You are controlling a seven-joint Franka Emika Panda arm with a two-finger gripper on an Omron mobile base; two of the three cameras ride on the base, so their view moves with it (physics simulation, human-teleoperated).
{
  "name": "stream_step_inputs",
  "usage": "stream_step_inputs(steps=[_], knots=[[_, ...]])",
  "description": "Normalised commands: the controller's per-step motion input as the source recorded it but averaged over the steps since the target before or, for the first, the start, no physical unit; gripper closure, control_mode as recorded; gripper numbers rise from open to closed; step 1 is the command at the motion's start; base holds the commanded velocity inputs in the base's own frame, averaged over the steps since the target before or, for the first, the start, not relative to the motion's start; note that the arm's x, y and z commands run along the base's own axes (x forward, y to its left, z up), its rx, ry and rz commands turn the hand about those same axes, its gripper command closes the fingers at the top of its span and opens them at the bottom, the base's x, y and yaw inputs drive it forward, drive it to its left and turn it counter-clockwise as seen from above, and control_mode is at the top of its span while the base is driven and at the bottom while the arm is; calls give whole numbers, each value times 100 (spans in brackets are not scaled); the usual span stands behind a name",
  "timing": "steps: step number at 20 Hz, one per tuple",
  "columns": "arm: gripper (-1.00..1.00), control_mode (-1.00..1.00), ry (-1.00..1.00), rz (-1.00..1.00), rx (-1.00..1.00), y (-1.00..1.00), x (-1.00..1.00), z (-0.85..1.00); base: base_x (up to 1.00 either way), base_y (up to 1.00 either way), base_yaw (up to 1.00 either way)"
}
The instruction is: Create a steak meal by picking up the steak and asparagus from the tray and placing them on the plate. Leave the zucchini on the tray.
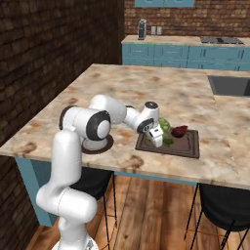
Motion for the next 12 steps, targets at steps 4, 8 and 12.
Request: stream_step_inputs(steps=[4, 8, 12], knots=[[100, -100, 0, 0, 0, 0, 5, -9, 0, 0, 0], [100, -100, 0, 0, 0, 1, -25, -12, 0, 0, 0], [100, -100, 0, 1, 0, 8, -38, 30, 0, 0, 0]])
